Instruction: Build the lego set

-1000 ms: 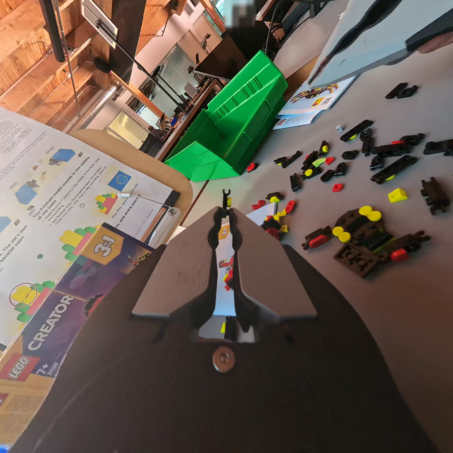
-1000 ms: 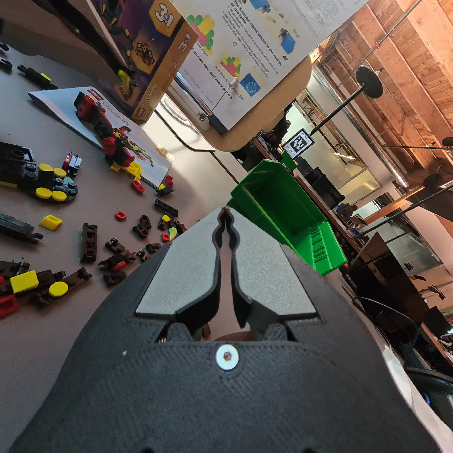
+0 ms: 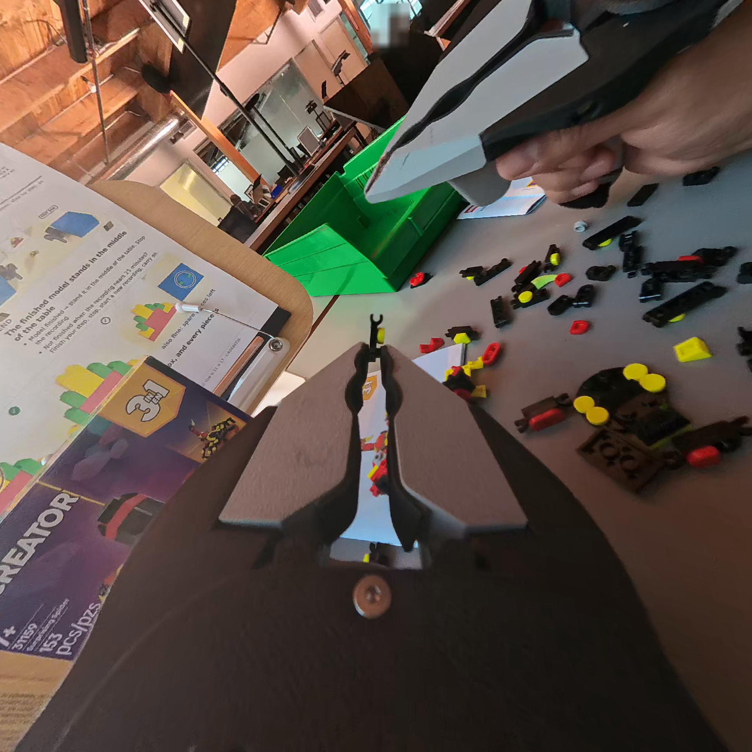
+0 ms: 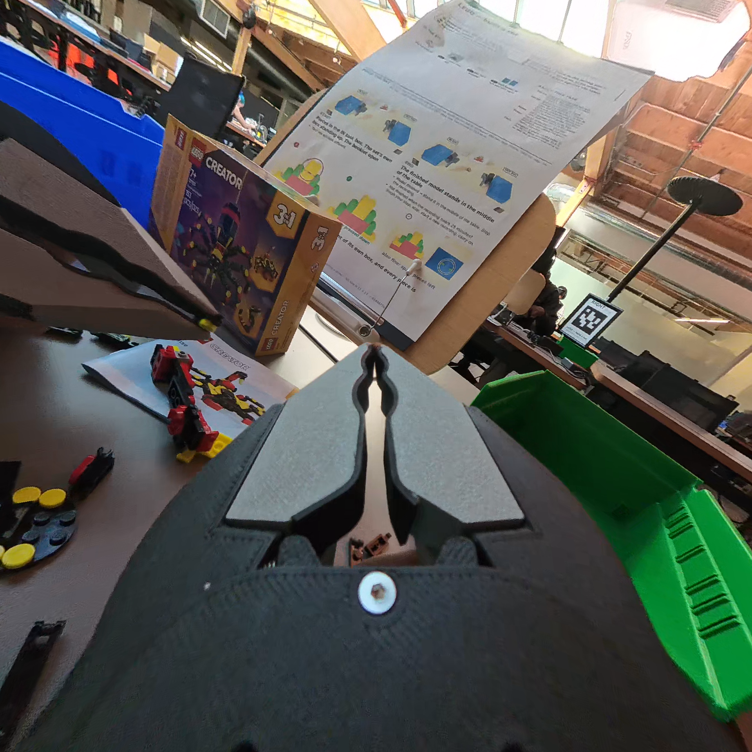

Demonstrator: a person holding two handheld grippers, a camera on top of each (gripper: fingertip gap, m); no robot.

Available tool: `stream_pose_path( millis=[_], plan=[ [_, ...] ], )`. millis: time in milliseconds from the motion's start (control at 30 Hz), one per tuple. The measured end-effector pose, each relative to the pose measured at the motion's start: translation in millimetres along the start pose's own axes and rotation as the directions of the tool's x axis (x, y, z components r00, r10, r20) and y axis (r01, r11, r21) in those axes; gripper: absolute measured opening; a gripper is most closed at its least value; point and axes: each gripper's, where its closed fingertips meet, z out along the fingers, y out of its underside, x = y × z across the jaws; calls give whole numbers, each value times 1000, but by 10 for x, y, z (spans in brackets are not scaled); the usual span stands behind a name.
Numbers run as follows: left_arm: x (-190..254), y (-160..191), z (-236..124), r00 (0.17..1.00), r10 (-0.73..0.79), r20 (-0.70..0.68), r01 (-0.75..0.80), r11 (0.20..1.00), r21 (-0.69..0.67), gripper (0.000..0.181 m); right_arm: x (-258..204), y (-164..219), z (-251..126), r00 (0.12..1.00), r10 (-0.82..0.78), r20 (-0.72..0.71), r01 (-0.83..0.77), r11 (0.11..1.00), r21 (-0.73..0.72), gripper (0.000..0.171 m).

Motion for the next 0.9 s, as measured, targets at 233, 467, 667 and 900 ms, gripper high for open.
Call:
stream_pose_path(
  millis=[233,467,667,900],
  plan=[
    [127,-70,101,999,47,9,-46,999,-19,3,-244,-45,40,994,21,111,-22,1000,7,0],
    [158,-350,173,993,-116,12,116,993,19,3,-258,-4,52,994,6,111,-4,1000,-17,0],
    [138,-232,77,995,-91,-29,92,995,29,3,-321,-132,-13,958,180,222,-186,983,7,0],
    [14,-170,92,986,-165,-10,165,986,29,3,-585,-243,-68,819,380,430,-392,918,-64,0]
  ],
)
